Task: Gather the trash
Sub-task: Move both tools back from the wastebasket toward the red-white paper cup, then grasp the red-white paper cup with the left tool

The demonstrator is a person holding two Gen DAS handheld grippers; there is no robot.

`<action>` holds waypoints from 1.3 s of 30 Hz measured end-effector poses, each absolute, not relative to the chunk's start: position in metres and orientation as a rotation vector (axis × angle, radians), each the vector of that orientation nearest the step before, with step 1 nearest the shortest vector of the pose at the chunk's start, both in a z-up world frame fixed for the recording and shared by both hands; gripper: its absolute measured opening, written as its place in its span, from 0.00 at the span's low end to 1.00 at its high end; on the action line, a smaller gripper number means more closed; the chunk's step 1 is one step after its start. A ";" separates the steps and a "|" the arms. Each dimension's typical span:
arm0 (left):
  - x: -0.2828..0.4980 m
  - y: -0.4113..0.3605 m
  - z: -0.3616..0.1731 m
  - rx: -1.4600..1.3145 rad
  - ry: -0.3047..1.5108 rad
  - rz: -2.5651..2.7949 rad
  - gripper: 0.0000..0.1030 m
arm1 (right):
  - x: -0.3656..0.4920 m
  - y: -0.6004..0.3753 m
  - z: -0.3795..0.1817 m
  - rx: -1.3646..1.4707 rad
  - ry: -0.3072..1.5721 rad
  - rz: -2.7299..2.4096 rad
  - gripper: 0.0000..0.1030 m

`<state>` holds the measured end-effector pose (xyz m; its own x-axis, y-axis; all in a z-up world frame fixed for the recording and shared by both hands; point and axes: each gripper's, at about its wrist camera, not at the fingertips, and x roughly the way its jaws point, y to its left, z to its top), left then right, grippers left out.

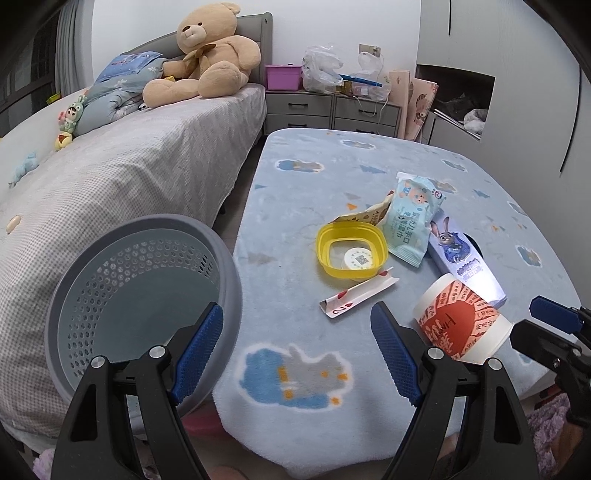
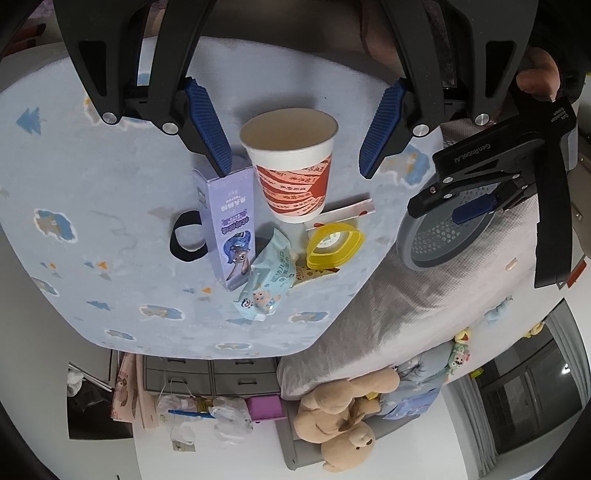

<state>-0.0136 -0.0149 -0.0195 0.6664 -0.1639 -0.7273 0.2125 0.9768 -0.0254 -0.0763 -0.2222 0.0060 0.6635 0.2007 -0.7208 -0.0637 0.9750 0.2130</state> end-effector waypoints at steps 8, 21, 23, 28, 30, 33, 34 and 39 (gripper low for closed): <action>-0.040 -0.034 -0.017 0.056 0.782 -0.343 0.76 | -0.087 -0.262 0.005 0.182 0.839 0.061 0.68; -0.065 -0.083 -0.044 0.114 0.778 -0.417 0.76 | -0.087 -0.295 -0.008 0.316 0.825 0.042 0.68; -0.063 -0.088 -0.048 0.111 0.784 -0.420 0.76 | -0.088 -0.297 -0.009 0.321 0.819 0.045 0.68; -0.062 -0.097 -0.053 0.101 0.786 -0.419 0.76 | -0.087 -0.301 -0.012 0.338 0.820 0.056 0.68; -0.057 -0.103 -0.055 0.086 0.791 -0.413 0.76 | -0.087 -0.301 -0.012 0.336 0.820 0.056 0.68; -0.048 -0.113 -0.059 0.078 0.790 -0.397 0.76 | -0.086 -0.302 -0.012 0.343 0.821 0.057 0.68; -0.045 -0.117 -0.060 0.082 0.788 -0.389 0.76 | -0.086 -0.302 -0.013 0.346 0.821 0.057 0.68; -0.030 -0.124 -0.064 0.069 0.797 -0.370 0.70 | -0.084 -0.304 -0.016 0.348 0.823 0.052 0.68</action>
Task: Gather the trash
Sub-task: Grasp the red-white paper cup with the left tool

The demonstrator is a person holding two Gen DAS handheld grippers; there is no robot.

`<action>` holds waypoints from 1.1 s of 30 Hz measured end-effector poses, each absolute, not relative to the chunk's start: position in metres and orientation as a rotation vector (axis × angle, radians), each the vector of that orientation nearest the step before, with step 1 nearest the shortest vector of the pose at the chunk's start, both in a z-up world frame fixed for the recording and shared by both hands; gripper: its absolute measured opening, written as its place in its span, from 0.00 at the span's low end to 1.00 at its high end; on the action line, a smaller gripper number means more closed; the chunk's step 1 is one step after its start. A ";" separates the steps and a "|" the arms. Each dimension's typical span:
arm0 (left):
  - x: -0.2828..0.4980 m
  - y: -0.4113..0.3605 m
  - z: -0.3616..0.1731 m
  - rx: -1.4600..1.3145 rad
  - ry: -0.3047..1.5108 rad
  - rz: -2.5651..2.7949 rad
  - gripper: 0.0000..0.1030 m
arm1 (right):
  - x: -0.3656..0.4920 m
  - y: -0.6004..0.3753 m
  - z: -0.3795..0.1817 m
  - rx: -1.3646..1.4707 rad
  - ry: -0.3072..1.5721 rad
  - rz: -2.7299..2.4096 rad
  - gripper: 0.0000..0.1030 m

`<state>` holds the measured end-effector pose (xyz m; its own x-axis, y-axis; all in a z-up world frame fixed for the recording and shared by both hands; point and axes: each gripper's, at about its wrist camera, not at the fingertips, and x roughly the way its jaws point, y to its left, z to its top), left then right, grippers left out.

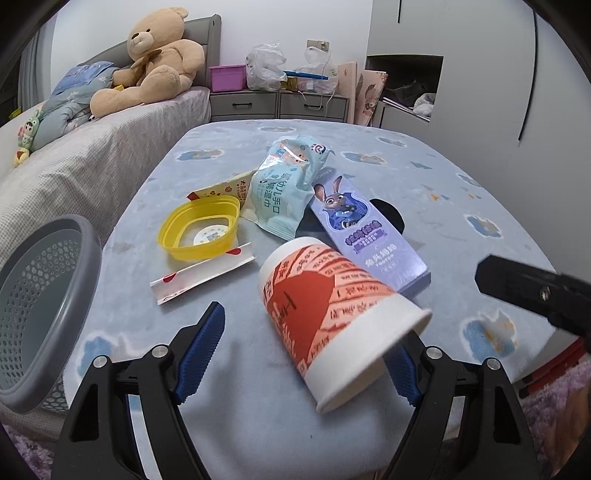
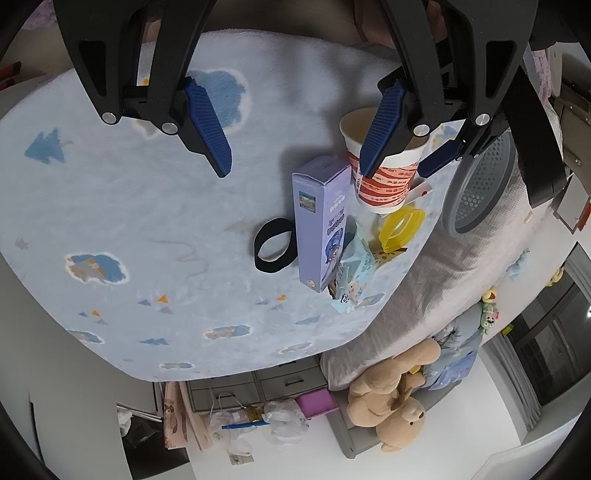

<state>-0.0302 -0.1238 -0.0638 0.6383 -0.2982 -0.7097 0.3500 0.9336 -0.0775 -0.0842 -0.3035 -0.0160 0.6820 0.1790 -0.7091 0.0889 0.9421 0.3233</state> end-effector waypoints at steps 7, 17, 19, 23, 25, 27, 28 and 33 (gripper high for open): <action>-0.011 -0.120 -0.068 0.029 0.857 -0.381 0.22 | -0.082 -0.302 -0.019 0.346 0.832 0.051 0.68; -0.015 -0.096 -0.050 0.003 0.835 -0.377 0.03 | -0.076 -0.290 -0.022 0.295 0.839 0.035 0.68; -0.017 -0.089 -0.043 0.005 0.821 -0.359 0.03 | -0.073 -0.286 -0.020 0.273 0.839 0.030 0.68; -0.018 -0.071 -0.033 -0.020 0.805 -0.335 0.03 | -0.063 -0.272 -0.019 0.213 0.842 0.006 0.68; -0.018 -0.063 -0.029 -0.030 0.795 -0.323 0.03 | -0.056 -0.266 -0.020 0.185 0.853 -0.010 0.68; -0.018 -0.056 -0.026 -0.036 0.786 -0.310 0.04 | -0.048 -0.261 -0.023 0.169 0.865 -0.018 0.68; -0.018 -0.053 -0.025 -0.039 0.784 -0.303 0.04 | -0.044 -0.258 -0.025 0.161 0.870 -0.022 0.68; -0.017 -0.039 -0.026 -0.058 0.791 -0.277 0.04 | -0.022 -0.243 -0.035 0.098 0.891 -0.059 0.68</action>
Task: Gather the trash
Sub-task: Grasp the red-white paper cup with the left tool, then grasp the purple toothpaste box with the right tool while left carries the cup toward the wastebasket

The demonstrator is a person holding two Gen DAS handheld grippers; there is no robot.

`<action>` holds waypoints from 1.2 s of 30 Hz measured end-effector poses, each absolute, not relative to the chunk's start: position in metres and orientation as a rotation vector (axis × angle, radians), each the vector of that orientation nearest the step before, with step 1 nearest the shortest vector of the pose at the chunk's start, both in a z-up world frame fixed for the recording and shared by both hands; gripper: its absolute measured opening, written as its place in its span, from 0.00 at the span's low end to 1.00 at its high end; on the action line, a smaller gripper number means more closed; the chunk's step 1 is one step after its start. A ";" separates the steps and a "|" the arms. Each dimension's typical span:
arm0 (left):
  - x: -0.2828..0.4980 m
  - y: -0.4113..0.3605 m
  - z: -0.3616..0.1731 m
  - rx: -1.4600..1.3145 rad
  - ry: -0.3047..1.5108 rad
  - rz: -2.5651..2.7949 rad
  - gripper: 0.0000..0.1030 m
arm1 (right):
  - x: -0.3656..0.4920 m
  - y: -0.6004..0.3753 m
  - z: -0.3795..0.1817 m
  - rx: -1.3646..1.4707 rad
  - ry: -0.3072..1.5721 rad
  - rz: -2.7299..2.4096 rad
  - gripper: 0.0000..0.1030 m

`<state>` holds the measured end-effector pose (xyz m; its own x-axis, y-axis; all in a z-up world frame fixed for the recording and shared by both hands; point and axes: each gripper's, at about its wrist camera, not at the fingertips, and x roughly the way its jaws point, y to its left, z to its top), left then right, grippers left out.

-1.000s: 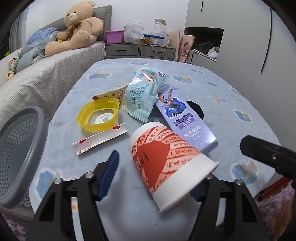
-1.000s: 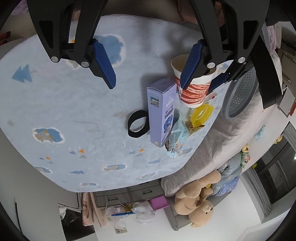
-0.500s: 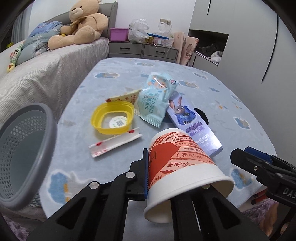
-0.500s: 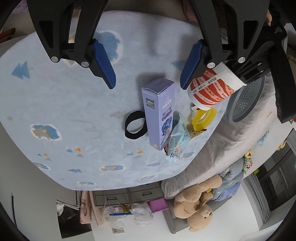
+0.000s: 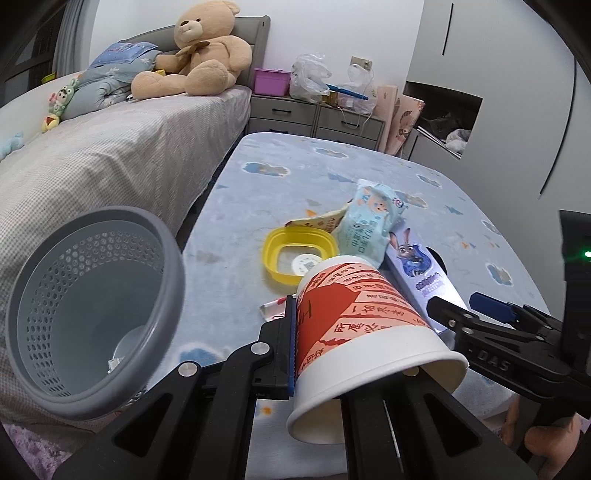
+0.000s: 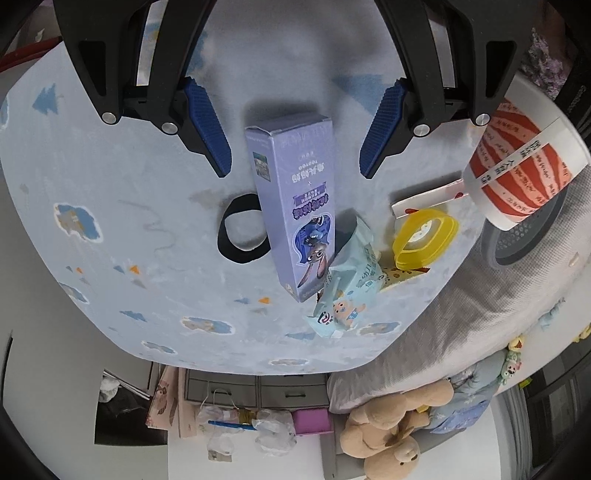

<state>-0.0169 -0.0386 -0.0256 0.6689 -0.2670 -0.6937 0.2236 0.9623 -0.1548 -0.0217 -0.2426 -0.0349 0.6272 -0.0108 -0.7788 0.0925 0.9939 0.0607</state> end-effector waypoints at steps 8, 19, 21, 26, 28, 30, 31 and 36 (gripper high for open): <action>-0.018 -0.022 -0.027 -0.073 0.794 -0.248 0.04 | 0.001 -0.224 -0.055 -0.015 0.930 -0.136 0.51; -0.017 -0.019 -0.028 -0.075 0.796 -0.233 0.04 | -0.026 -0.244 -0.036 0.076 0.848 -0.129 0.49; -0.017 -0.018 -0.029 -0.073 0.795 -0.231 0.04 | -0.032 -0.250 -0.029 0.103 0.827 -0.132 0.48; -0.018 -0.015 -0.027 -0.072 0.791 -0.223 0.04 | -0.045 -0.261 -0.012 0.146 0.782 -0.139 0.45; -0.019 -0.013 -0.026 -0.073 0.788 -0.219 0.04 | -0.049 -0.264 -0.006 0.162 0.769 -0.137 0.44; -0.020 -0.010 -0.025 -0.075 0.783 -0.213 0.04 | -0.053 -0.265 -0.002 0.173 0.760 -0.134 0.42; -0.020 -0.008 -0.024 -0.076 0.781 -0.209 0.04 | -0.055 -0.265 0.000 0.176 0.756 -0.131 0.42; -0.021 0.003 -0.021 -0.086 0.775 -0.192 0.04 | -0.062 -0.261 0.003 0.181 0.751 -0.116 0.41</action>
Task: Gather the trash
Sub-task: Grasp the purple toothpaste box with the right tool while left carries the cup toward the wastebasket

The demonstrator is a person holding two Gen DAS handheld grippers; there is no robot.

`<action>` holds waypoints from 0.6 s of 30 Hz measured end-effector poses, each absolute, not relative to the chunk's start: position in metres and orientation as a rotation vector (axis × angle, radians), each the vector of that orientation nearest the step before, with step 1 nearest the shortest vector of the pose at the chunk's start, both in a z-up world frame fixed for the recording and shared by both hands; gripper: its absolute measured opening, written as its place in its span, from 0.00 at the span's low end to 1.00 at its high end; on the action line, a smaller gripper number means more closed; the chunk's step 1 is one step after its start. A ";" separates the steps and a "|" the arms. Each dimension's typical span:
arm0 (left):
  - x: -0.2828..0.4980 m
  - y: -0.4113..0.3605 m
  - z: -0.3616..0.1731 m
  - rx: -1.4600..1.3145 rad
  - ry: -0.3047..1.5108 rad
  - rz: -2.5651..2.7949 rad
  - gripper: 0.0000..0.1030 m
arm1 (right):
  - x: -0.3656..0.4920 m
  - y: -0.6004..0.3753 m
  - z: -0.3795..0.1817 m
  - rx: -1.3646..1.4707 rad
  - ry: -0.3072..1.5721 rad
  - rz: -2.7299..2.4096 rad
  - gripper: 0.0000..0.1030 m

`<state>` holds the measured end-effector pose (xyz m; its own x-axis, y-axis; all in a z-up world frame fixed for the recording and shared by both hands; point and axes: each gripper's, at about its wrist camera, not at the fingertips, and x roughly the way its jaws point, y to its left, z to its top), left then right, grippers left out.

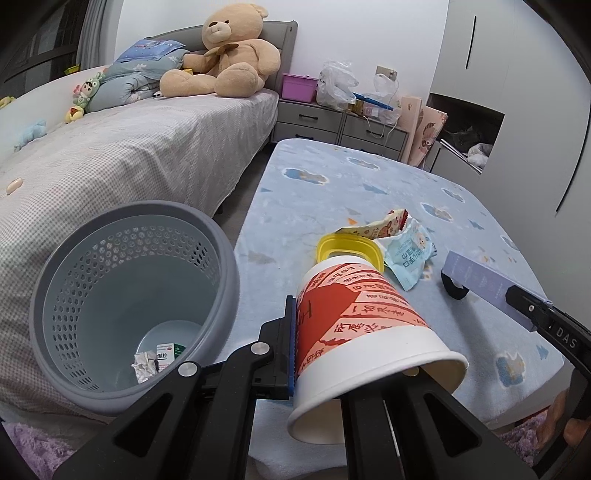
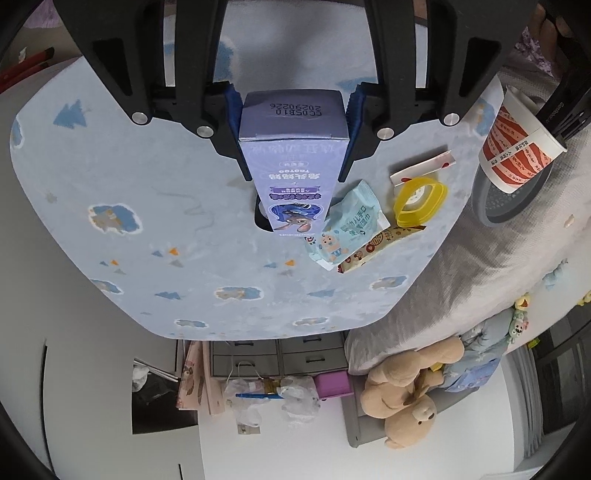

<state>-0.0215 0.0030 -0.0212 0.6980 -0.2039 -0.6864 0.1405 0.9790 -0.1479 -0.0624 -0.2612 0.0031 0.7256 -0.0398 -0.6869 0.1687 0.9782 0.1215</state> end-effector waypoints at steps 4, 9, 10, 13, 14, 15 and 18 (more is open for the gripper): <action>-0.024 0.009 -0.018 -0.090 0.769 -0.182 0.04 | -0.067 -0.257 0.006 0.182 0.743 -0.102 0.41; -0.029 0.020 -0.011 -0.092 0.748 -0.162 0.04 | -0.072 -0.251 0.015 0.190 0.719 -0.074 0.41; -0.030 0.022 -0.009 -0.093 0.743 -0.154 0.04 | -0.073 -0.248 0.018 0.189 0.714 -0.064 0.41; -0.031 0.035 -0.006 -0.102 0.736 -0.122 0.04 | -0.073 -0.237 0.023 0.184 0.703 -0.030 0.41; -0.031 0.039 -0.004 -0.104 0.737 -0.110 0.04 | -0.072 -0.232 0.024 0.180 0.702 -0.017 0.41; -0.030 0.044 -0.003 -0.106 0.737 -0.100 0.04 | -0.071 -0.227 0.026 0.176 0.702 -0.004 0.41; -0.029 0.058 0.003 -0.113 0.739 -0.071 0.04 | -0.066 -0.210 0.029 0.165 0.703 0.045 0.41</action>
<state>-0.0287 0.0581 0.0028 0.7374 -0.1047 -0.6673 0.0252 0.9915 -0.1277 -0.0663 -0.2099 0.0289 0.7623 0.0966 -0.6399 0.0142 0.9860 0.1659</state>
